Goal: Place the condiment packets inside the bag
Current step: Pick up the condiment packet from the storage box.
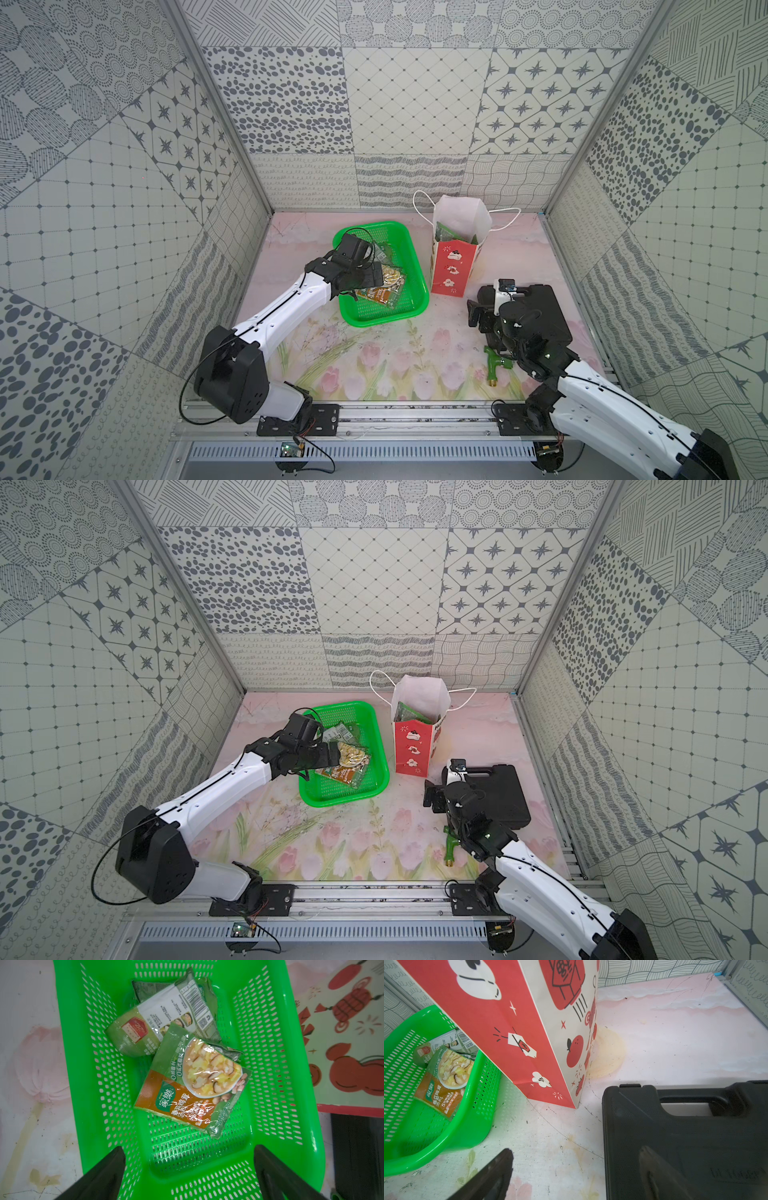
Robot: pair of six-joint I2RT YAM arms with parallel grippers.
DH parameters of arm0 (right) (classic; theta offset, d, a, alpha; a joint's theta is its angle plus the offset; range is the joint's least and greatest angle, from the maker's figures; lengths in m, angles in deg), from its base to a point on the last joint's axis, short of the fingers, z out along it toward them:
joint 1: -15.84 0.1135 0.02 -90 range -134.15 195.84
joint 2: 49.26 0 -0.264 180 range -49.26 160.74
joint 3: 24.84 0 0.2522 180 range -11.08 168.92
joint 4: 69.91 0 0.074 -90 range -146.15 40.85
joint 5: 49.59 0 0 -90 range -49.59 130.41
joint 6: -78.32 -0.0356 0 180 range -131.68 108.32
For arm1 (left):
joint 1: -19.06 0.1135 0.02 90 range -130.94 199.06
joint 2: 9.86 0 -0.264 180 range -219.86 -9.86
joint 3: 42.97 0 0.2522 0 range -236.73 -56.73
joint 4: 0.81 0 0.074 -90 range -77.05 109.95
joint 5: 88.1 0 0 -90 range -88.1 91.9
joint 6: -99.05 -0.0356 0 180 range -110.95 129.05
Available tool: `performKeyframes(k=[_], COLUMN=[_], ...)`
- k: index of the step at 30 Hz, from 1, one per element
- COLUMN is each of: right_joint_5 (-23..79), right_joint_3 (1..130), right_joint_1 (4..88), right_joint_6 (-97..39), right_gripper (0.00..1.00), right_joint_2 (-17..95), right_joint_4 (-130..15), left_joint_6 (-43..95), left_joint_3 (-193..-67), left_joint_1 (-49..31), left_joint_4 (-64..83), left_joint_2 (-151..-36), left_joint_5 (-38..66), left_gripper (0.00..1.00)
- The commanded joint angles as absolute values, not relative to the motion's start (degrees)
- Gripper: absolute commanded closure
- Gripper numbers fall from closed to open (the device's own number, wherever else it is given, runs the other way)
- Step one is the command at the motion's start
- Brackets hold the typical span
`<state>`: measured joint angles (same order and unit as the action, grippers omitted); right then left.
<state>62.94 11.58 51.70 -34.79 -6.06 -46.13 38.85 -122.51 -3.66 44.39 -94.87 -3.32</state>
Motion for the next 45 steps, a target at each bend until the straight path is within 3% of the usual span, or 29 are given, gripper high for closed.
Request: performKeyframes(k=[1, 11, 27, 33, 45], right_joint_5=[63.4, 63.4, 63.1, 63.0, 62.5], right_joint_3=[12.9, 12.9, 13.1, 13.1, 13.2], right_joint_1=[51.4, 51.4, 51.4, 51.4, 51.4], right_joint_6=[-34.4, -34.3, -34.2, -34.2, -34.2], right_gripper=[0.03, 0.03, 0.03, 0.03, 0.03], right_joint_2=[-5.7, -5.1, -4.8, -5.0, -4.9], right_joint_4=[-48.2, -48.5, -48.5, -48.5, -48.6], left_joint_6=[40.1, 37.4, 36.2, 36.2, 41.8], left_joint_3=[-122.4, -129.1, -135.3, -134.5, -123.8], left_joint_1=[0.5, 1.9, 1.8, 1.8, 1.7], left_joint_4=[39.2, 40.0, 42.1, 40.4, 33.4], left_joint_2=[-100.3, -113.5, -120.3, -120.8, -106.3], left_joint_5=[6.1, 6.6, -7.3, 2.5, 20.2], left_gripper=[0.01, 0.02, 0.02, 0.03, 0.04])
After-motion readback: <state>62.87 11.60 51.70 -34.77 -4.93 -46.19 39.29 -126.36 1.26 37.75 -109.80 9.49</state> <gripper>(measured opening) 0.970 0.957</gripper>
